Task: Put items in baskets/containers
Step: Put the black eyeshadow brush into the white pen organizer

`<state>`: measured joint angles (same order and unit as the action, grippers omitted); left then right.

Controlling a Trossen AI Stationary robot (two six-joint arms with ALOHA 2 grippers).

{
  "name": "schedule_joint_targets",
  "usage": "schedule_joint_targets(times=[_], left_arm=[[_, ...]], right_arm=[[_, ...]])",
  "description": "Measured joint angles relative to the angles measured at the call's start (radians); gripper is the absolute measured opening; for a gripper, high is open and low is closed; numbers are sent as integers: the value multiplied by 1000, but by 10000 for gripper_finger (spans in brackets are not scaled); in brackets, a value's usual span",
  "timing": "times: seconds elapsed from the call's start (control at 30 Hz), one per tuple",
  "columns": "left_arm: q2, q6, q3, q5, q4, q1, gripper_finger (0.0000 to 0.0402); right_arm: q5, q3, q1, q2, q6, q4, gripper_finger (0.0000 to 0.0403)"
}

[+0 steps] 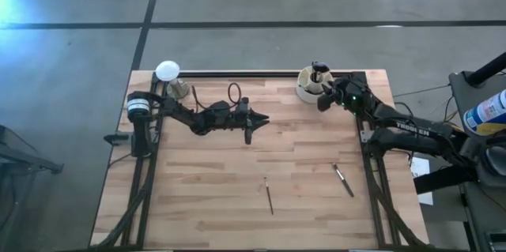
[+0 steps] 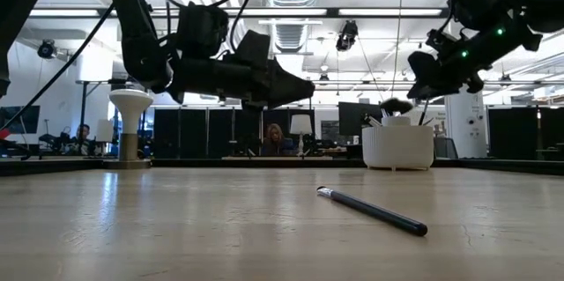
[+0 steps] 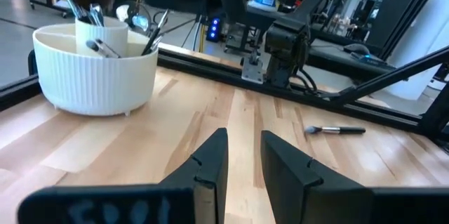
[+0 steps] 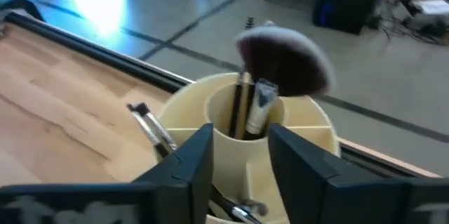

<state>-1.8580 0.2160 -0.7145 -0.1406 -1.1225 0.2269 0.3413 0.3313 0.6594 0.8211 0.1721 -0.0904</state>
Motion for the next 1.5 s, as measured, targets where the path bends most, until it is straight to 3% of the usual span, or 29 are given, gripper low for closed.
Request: schedule_joint_targets(times=[0.17,0.3,0.6,0.7,0.83,1.0,1.23,1.5], left_arm=[[0,-1,0,2,8,1,78],[0,-1,0,3,8,1,78],[0,-2,0,3,9,1,78],[0,-9,1,1,9,1,77],[-7,-21,2,0,2,1,61],[-24,-21,3,0,-4,1,35],[-31,-22,4,0,-7,1,13],[-31,-22,4,0,-8,2,9]], right_arm=[[53,100,0,0,6,196,159],[54,180,0,0,4,355,151],[54,326,-16,-11,-7,660,26],[55,356,-60,-23,15,727,13],[108,346,-117,-39,54,719,9],[112,303,-103,-27,110,652,9],[77,271,-23,26,130,562,8],[25,220,-11,110,150,488,8]])
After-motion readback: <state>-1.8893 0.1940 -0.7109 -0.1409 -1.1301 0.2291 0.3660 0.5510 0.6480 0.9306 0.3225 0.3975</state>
